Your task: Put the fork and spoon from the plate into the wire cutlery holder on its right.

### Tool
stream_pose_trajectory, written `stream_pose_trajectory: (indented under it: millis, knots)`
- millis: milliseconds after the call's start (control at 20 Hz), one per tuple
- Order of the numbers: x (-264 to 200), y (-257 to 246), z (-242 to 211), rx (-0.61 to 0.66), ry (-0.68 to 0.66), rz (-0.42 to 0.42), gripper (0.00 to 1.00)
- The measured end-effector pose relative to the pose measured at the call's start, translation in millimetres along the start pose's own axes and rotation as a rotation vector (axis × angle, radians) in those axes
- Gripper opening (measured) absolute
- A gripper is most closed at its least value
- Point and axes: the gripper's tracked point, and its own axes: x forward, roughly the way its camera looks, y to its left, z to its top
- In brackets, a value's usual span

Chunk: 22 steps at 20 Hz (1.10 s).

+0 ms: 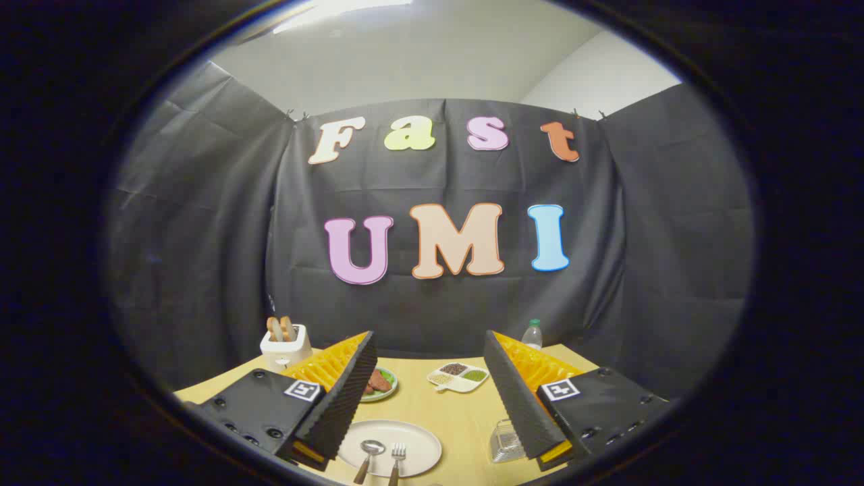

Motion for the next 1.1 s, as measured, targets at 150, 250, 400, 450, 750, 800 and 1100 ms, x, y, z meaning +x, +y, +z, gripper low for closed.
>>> stream_pose_trajectory:
  millis: [150,250,400,450,750,800,1100]
  knots:
    - [2.5,-0.2,2.1,-0.003,0.004,-0.001,1.0]
    - [4.6,2.1,0.6,0.001,0.011,0.0,1.0]
    - [5.9,2.7,-3.0,0.003,0.023,0.005,1.0]
    - [5.6,3.1,-4.0,0.001,0.027,0.006,1.0]
    - [5.3,8.2,-6.9,-0.021,0.04,0.034,1.0]
    - [5.5,10.1,-9.6,-0.02,0.048,0.041,1.0]
    - [6.7,19.4,-49.6,-0.046,0.177,0.1,1.0]
